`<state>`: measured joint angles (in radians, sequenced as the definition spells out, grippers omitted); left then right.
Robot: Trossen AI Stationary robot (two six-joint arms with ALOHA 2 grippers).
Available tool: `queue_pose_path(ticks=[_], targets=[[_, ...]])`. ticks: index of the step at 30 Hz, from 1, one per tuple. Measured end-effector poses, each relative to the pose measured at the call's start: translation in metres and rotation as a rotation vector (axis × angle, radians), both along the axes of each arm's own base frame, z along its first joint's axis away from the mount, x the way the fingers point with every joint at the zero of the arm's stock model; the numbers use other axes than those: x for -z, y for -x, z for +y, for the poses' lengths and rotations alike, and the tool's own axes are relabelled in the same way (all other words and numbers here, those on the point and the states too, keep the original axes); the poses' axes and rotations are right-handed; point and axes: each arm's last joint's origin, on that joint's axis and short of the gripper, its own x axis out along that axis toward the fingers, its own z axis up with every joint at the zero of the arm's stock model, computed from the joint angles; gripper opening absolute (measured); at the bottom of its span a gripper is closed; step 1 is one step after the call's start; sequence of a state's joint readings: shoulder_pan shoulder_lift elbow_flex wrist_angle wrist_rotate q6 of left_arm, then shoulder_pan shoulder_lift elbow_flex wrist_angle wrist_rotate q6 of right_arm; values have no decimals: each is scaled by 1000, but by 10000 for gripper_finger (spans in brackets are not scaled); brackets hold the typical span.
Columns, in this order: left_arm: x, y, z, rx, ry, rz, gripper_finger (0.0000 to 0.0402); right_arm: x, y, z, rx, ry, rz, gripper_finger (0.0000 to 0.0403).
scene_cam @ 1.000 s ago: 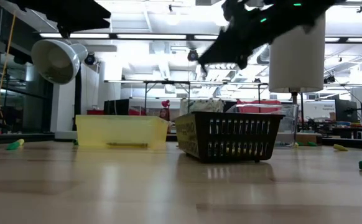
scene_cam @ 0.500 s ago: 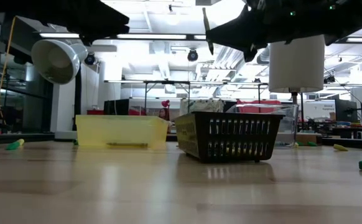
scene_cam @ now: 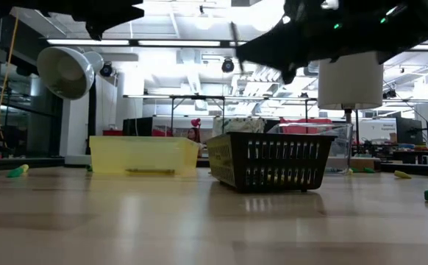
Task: Sort crayons
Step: Put the green crayon into the blue bin
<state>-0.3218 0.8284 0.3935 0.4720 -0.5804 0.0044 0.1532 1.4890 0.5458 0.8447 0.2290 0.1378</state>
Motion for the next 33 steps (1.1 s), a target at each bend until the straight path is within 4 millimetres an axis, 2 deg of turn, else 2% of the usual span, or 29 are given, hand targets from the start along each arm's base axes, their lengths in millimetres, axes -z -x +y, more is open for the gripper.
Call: queue_pose_path(ticks=[3,8,14,18,25,33], targets=[[-1,0,1,-34,4,-9,154,16,-24,5,-47,-20,26,0],[-3,1,1,-45,14,-35,154,35,-85,18,-163,-11,46,0],[-1,0,1,-31,3,-6,154,53,-157,44,-337,-15,-5,0],[0,0,1,-30,12,-1,154,60,-197,64,-463,-23,-69,0],[0,0,1,-29,25,-4,154,67,-242,91,-599,-25,-84,0],[0,0,1,-29,26,-3,154,64,-264,97,-590,-10,-102,0]])
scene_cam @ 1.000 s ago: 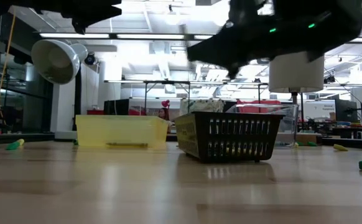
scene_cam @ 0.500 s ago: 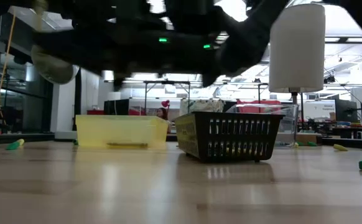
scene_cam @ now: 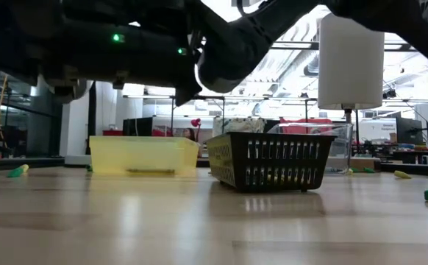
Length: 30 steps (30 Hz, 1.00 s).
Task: Sort crayons
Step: Put the green crayon into the blue bin, then put the yellow crayon into the black bin
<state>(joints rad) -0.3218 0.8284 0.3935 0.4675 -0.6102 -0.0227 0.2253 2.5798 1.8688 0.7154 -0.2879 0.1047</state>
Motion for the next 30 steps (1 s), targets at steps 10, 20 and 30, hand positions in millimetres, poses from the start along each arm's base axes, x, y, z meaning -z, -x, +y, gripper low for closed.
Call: queue_pose_path(ticks=[10,20,30], targets=[[0,0,0,0,0,0,154,5,-2,-3,151,11,35,12],[0,0,0,0,0,0,154,7,0,6,181,18,52,51],[0,0,0,0,0,1,154,7,1,9,147,22,66,61]])
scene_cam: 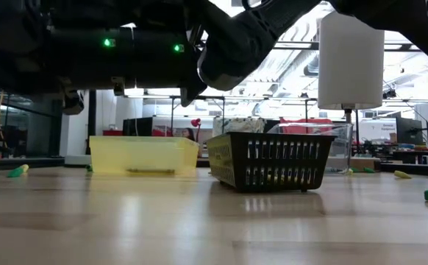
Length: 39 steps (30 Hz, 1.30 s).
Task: Sort crayons
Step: Put the yellow crayon into the black bin
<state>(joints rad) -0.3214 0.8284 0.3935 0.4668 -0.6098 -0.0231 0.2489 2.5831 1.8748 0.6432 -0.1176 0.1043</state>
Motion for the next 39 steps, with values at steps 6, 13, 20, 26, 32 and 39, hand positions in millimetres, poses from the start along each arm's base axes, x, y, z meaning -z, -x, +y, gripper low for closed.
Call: queue_pose_path(ticks=[6,13,20,26,32,39], targets=[[3,0,0,0,-5,27,154,-21,4,-14,5,119,162,110],[3,0,0,0,16,27,154,-45,30,-17,58,412,460,155],[3,0,0,1,39,20,154,-57,91,-15,217,617,655,163],[3,0,0,1,41,17,154,-82,179,-26,499,554,559,163],[3,0,0,0,41,17,154,-108,254,-37,644,353,372,163],[4,-2,-1,0,38,24,154,-137,296,-55,650,160,254,163]])
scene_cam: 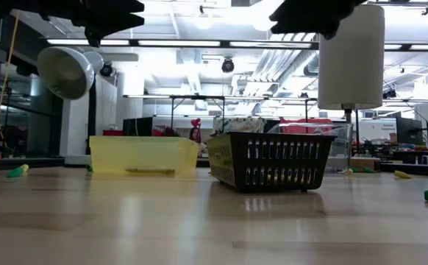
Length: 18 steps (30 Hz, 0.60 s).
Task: Sort crayons
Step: Put the yellow crayon into the black bin
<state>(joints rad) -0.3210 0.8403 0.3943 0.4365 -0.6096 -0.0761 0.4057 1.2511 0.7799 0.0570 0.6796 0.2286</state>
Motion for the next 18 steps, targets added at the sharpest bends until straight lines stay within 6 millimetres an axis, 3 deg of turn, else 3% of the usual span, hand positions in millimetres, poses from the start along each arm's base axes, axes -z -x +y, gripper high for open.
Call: queue_pose_path(ticks=[6,14,18], targets=[[1,0,0,0,-3,7,154,-7,14,-4,-11,-37,-25,163],[6,-3,-1,0,-14,46,154,-17,29,7,-91,-43,-47,163],[11,-7,-2,0,-23,71,154,-4,37,10,-10,-274,24,163]])
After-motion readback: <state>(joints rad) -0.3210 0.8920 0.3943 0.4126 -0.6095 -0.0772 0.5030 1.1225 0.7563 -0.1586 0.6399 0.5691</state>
